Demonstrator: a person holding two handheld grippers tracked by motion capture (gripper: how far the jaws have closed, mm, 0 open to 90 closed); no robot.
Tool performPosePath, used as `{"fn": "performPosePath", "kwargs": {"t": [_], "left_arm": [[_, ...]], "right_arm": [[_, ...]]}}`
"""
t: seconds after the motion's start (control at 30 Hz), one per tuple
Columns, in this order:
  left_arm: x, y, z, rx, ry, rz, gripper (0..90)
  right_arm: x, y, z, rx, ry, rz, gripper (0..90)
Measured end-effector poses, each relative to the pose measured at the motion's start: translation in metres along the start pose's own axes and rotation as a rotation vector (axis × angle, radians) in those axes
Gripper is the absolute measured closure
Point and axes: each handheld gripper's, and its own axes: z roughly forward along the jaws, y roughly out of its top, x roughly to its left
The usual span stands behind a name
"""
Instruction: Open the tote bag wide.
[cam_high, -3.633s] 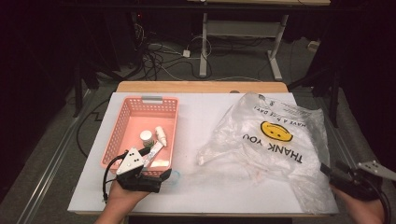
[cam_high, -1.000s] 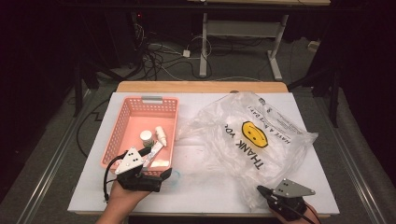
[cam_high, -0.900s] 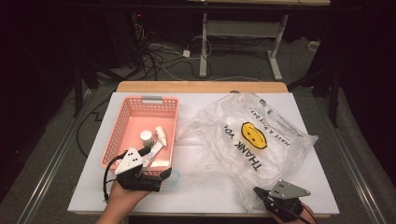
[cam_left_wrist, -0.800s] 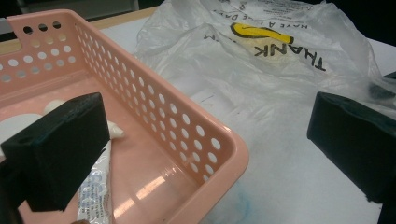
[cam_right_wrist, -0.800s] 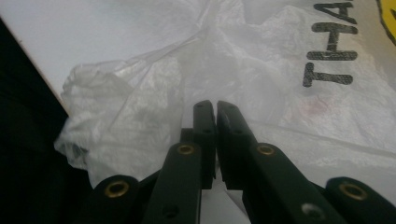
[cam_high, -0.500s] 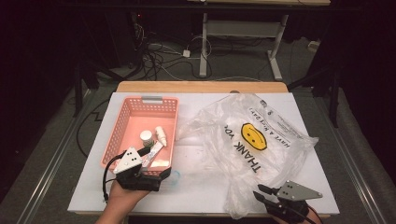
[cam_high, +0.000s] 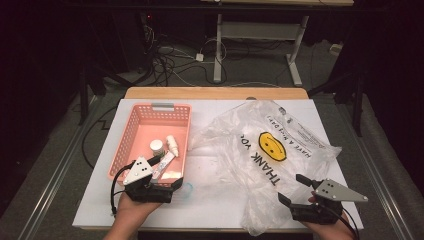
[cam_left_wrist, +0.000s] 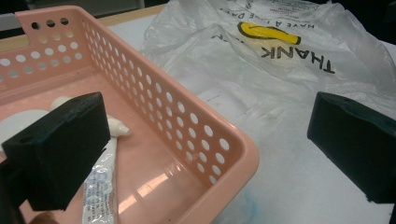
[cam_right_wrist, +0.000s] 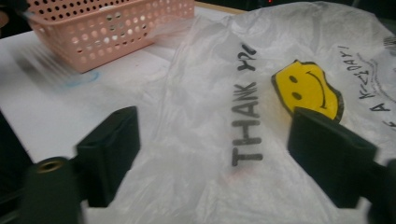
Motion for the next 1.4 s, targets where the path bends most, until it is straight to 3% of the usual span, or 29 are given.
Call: {"fn": "performPosePath", "kwargs": {"t": [0.2, 0.43, 0.73, 1.03, 1.13, 1.2, 1.33, 1.4], "left_arm": [[-0.001, 0.000, 0.000, -0.001, -0.001, -0.014, 0.0], [-0.001, 0.000, -0.001, 0.002, -0.026, -0.024, 0.0], [-0.002, 0.000, 0.000, 0.017, -0.044, -0.014, 0.0], [-0.007, 0.003, 0.001, 0.021, -0.021, 0.014, 0.0], [-0.005, 0.003, -0.002, -0.007, -0.012, 0.006, 0.0], [-0.003, 0.001, -0.003, -0.030, 0.008, -0.015, 0.0], [0.000, -0.001, -0.005, -0.025, 0.009, -0.025, 0.0], [0.000, 0.000, -0.005, -0.027, 0.005, -0.026, 0.0]], "right_arm": [[-0.007, 0.008, 0.010, -0.012, -0.035, 0.005, 0.0], [-0.009, 0.023, 0.034, 0.014, -0.032, -0.006, 0.0], [-0.017, 0.048, 0.070, 0.009, -0.009, -0.025, 0.0], [-0.022, 0.064, 0.105, 0.040, 0.002, -0.065, 0.0], [-0.028, 0.064, 0.119, 0.021, 0.007, -0.025, 1.4], [-0.025, 0.062, 0.125, 0.058, 0.016, -0.060, 1.5], [-0.023, 0.058, 0.128, 0.081, 0.048, -0.033, 5.1], [-0.017, 0.054, 0.132, 0.127, 0.085, -0.035, 10.2]]}}
